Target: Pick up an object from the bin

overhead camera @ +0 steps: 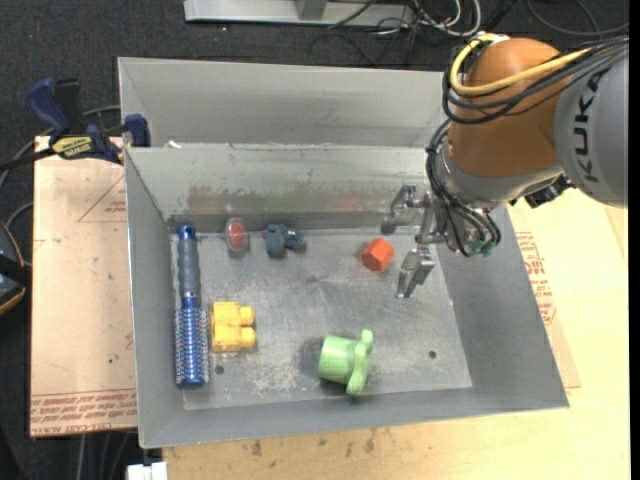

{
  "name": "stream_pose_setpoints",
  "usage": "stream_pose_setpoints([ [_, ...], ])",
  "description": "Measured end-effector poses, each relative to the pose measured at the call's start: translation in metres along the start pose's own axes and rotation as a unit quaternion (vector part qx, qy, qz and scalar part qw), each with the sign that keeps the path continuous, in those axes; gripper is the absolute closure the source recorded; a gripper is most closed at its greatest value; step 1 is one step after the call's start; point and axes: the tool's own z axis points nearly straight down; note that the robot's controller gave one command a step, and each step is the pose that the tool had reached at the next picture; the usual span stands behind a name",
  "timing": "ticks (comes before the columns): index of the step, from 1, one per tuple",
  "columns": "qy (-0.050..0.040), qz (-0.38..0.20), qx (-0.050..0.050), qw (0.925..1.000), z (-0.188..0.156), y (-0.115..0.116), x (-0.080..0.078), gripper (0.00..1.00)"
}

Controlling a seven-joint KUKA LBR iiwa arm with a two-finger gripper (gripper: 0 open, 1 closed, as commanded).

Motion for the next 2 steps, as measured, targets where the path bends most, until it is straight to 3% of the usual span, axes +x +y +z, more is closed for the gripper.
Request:
stream_pose_setpoints([
  [1, 0.0029, -0.267, -0.001, 0.9638, 0.114, 0.002, 0.061, 0.00],
  [2, -0.0020, -0.399, 0.002, 0.9171, 0.152, 0.025, 0.069, 0.00],
])
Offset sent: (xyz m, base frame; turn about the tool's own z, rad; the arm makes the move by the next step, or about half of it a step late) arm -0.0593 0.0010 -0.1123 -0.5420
